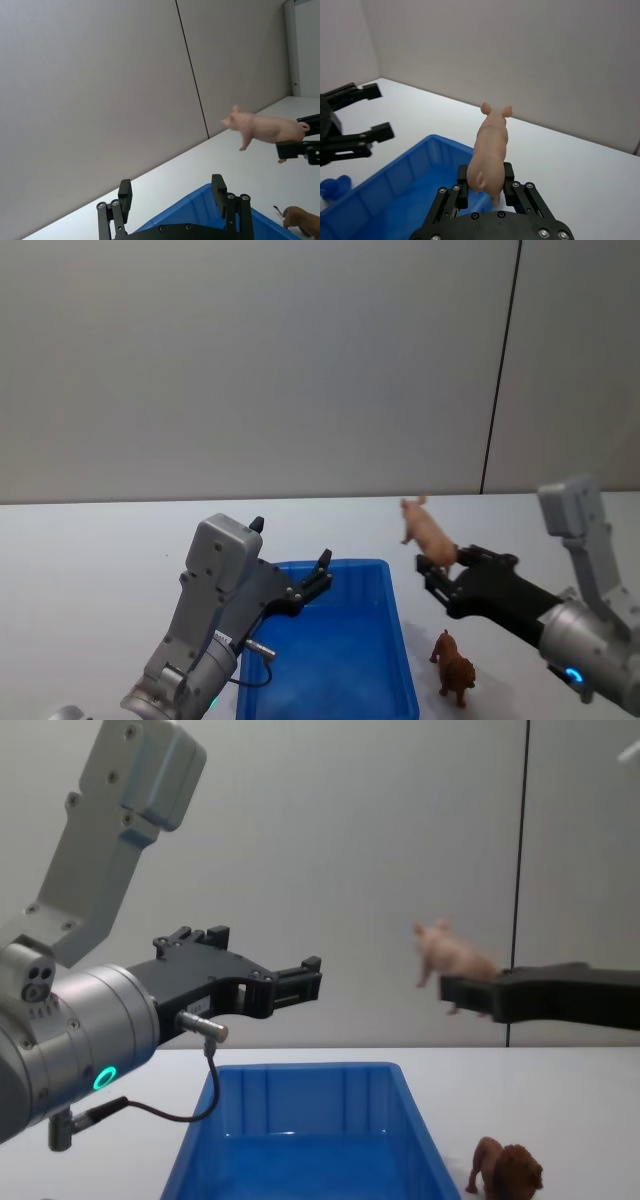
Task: Pick up the two dolls from the table and place them into the box.
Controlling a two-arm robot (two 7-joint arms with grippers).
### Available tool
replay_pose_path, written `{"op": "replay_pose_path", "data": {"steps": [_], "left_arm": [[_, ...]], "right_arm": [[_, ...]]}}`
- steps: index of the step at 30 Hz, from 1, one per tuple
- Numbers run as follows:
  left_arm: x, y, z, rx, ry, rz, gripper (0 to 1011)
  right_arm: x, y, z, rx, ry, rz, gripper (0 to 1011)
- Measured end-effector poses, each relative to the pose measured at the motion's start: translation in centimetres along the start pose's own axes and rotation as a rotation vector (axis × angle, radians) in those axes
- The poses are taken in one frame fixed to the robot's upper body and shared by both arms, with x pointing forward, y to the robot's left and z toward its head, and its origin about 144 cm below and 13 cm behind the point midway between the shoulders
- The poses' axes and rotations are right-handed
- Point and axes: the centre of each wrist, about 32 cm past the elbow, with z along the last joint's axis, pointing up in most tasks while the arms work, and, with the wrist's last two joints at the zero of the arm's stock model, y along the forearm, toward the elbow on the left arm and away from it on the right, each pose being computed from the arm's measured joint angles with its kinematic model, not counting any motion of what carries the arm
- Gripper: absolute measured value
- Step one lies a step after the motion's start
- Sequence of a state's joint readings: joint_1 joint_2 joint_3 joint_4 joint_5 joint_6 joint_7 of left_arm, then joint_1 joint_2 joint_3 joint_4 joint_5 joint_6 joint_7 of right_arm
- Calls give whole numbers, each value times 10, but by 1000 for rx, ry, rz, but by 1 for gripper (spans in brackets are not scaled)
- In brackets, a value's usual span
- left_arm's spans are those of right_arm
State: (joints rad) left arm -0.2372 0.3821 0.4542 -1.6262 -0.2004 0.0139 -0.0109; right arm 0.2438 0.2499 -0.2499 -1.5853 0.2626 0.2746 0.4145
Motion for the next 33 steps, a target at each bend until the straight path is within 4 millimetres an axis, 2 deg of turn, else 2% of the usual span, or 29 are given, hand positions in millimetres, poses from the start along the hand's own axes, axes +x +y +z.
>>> {"op": "replay_pose_path", "data": {"steps": [7,9,10,12,15,16,27,33], "left_arm": [[0,0,0,0,0,0,1001],[0,0,0,0,0,0,1001],[0,0,0,0,0,0,1001],[0,0,0,0,0,0,1001],[0,0,0,0,0,0,1002],[0,0,0,0,0,0,1001],[0,0,0,0,0,0,1001],[0,0,0,0,0,0,1001]], "right_arm": [[-7,15,5,-28,3,95,387],[-10,20,5,-41,4,120,430],[-11,21,5,-43,4,128,490],[-13,24,4,-56,5,150,523],[-17,28,4,-68,4,171,668],[-17,29,3,-72,3,177,689],[-16,25,0,-70,-16,169,987],[-12,15,-3,-56,-27,134,1001]]}}
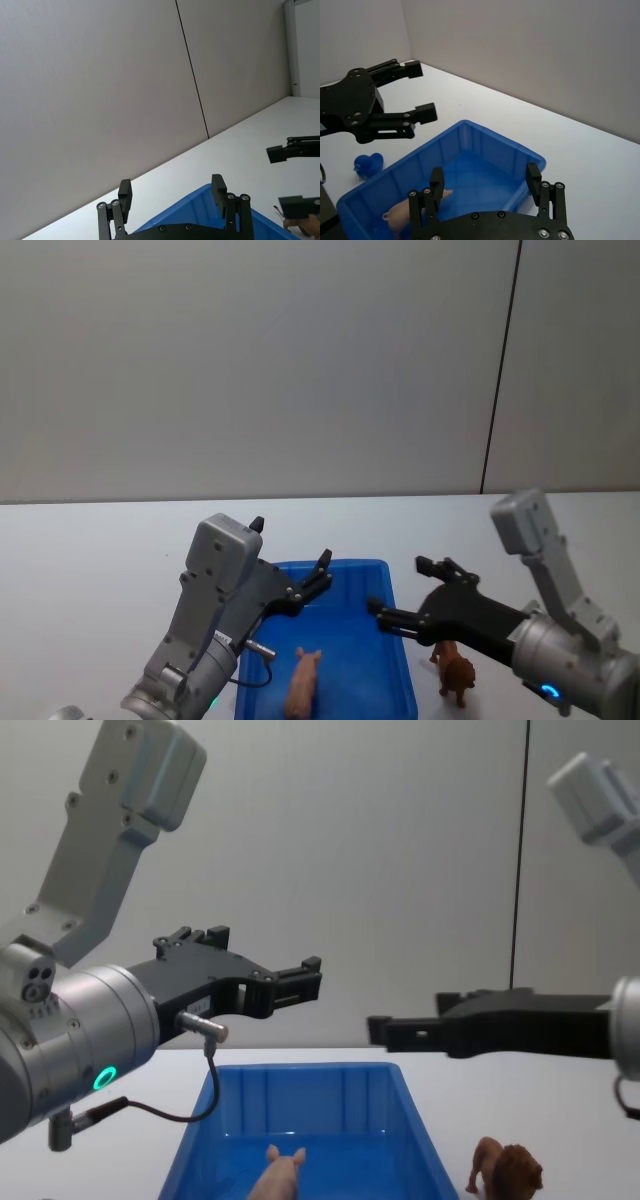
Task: Pick up the two dolls from the table and place them into the box.
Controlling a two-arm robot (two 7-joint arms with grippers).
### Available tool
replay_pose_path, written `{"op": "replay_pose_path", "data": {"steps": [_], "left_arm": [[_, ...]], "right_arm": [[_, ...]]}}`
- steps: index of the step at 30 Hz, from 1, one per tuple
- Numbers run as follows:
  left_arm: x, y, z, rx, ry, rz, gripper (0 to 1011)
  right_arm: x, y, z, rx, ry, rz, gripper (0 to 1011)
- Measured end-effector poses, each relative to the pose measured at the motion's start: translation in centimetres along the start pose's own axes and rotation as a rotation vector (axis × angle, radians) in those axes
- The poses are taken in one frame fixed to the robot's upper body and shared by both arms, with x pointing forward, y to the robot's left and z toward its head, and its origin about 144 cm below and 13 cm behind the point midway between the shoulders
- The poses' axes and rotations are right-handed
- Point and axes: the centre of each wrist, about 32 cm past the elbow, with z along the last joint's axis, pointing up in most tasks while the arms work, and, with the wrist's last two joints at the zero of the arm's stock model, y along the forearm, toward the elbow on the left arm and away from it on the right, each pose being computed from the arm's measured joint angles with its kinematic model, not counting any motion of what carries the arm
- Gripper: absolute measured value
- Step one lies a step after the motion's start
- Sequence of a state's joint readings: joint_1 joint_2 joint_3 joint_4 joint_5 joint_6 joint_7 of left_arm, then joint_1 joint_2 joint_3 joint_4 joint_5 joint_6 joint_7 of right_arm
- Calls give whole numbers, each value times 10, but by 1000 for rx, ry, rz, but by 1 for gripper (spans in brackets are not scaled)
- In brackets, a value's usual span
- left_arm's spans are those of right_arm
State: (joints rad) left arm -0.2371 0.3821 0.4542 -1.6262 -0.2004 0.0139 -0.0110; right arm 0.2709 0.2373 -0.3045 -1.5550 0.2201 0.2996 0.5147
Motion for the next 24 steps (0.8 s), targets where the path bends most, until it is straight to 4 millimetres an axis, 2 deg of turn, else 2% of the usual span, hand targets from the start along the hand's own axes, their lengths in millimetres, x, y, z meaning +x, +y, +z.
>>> {"op": "replay_pose_path", "data": {"steps": [12,24], "left_arm": [[0,0,0,0,0,0,1001],[0,0,0,0,0,0,1001]], "right_arm": [[5,-35,-14,8,9,-105,1001],[5,-55,-31,-34,41,-152,1001]]}}
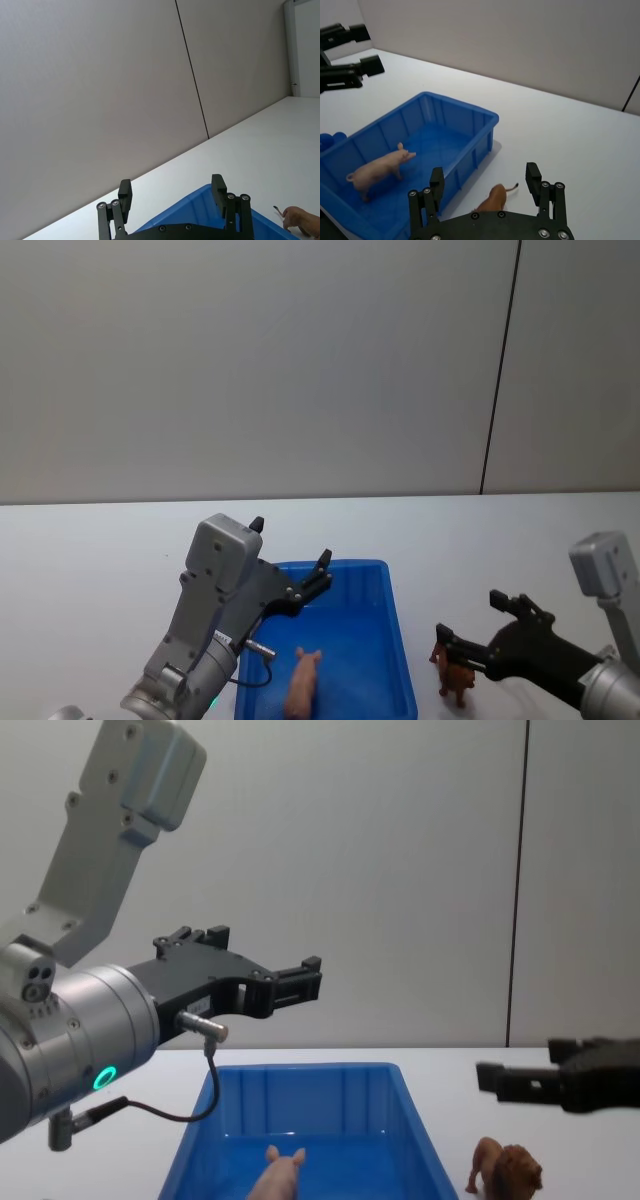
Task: Pick up the two dolls from the table and place them into the box.
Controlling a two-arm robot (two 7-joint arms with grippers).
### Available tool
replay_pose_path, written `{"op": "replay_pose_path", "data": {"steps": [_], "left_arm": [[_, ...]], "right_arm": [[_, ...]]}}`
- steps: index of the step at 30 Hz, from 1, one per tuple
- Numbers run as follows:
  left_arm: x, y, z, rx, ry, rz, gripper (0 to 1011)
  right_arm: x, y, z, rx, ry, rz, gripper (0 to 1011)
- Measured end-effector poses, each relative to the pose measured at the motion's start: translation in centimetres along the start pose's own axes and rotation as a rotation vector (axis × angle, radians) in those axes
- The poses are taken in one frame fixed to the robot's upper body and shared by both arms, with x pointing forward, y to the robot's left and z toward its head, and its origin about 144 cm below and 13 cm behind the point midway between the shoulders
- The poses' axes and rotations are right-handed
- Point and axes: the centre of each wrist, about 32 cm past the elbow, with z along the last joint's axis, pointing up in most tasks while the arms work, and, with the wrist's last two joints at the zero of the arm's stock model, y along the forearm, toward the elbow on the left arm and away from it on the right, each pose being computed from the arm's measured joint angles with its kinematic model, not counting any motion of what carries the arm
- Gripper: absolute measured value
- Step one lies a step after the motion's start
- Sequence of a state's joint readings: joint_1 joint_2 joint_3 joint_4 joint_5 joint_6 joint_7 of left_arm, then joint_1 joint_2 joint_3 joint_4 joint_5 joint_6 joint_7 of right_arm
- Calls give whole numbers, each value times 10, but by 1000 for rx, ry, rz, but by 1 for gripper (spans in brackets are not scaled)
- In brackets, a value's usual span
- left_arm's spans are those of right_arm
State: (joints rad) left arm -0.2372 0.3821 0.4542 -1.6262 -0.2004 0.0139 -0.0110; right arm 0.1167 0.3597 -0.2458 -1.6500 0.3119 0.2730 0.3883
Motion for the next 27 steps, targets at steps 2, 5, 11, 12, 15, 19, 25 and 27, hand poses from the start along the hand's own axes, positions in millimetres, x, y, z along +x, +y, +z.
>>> {"op": "replay_pose_path", "data": {"steps": [2,5,11,12,15,19,25,27], "left_arm": [[0,0,0,0,0,0,1001],[0,0,0,0,0,0,1001],[0,0,0,0,0,0,1001],[0,0,0,0,0,0,1001],[0,0,0,0,0,0,1001],[0,0,0,0,0,0,1001],[0,0,0,0,0,0,1002],[0,0,0,0,0,0,1002]], "right_arm": [[0,-2,-2,-11,4,-3,1001],[1,-4,-7,-30,12,-7,1001],[1,-6,-17,-74,28,-11,1001],[1,-6,-20,-85,30,-11,1001],[2,-6,-24,-100,33,-11,1001],[1,-4,-31,-126,37,-11,1001],[2,-1,-37,-147,43,-15,941],[2,0,-38,-148,44,-16,879]]}}
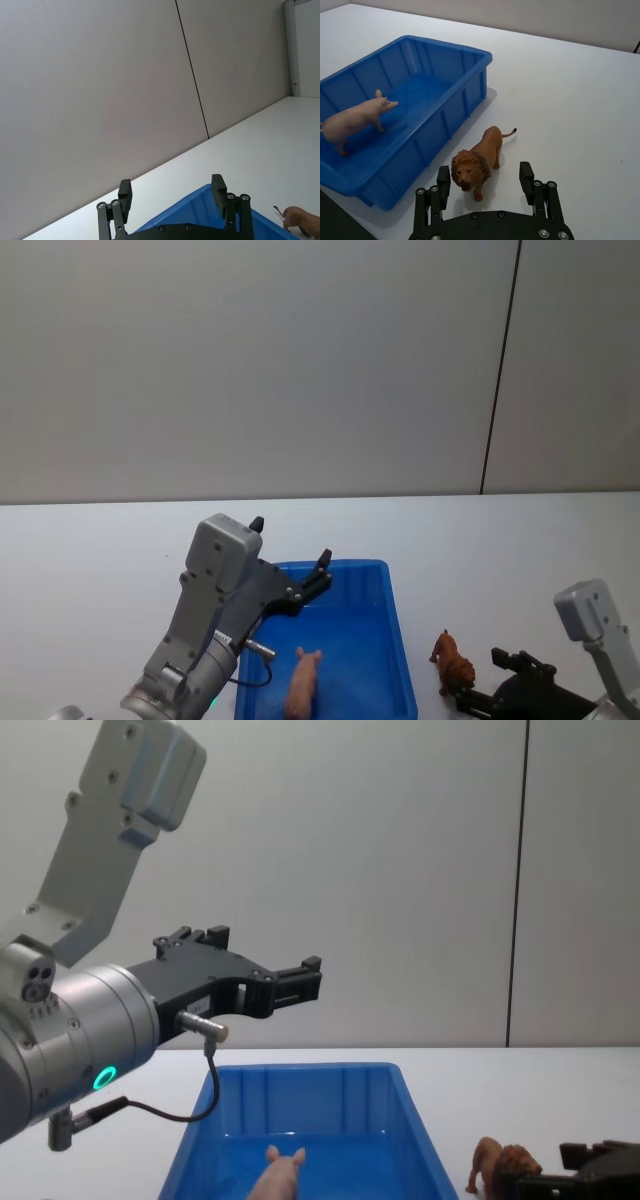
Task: Pick up the two dolls from the table and place them into the box.
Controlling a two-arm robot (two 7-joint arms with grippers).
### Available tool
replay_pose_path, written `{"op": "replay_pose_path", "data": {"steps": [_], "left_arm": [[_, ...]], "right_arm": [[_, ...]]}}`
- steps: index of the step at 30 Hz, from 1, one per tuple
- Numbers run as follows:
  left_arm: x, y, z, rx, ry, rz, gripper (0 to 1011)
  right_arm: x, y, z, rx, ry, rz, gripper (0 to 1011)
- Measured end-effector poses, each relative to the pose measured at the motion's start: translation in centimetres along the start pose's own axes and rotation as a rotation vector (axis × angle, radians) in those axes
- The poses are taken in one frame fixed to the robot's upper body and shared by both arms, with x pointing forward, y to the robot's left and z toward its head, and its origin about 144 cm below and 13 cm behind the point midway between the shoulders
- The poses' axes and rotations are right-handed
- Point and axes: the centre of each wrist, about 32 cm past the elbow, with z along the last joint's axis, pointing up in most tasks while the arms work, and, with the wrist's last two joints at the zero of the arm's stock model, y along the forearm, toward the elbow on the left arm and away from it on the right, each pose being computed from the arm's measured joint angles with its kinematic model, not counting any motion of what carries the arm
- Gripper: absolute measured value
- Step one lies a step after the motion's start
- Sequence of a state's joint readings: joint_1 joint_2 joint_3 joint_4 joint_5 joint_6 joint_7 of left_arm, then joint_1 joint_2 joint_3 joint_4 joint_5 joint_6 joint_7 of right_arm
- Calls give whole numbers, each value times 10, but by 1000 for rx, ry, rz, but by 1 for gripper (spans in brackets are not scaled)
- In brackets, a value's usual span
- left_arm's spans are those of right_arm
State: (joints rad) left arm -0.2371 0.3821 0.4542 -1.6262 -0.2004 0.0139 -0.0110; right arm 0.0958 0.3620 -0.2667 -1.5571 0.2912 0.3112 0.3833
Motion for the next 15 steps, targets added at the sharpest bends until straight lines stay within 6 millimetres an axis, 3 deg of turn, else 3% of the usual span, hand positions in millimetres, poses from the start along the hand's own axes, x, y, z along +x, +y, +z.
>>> {"op": "replay_pose_path", "data": {"steps": [6,15], "left_arm": [[0,0,0,0,0,0,1001],[0,0,0,0,0,0,1001]], "right_arm": [[0,4,-2,12,3,-7,729],[-1,9,-2,48,2,-14,424]]}}
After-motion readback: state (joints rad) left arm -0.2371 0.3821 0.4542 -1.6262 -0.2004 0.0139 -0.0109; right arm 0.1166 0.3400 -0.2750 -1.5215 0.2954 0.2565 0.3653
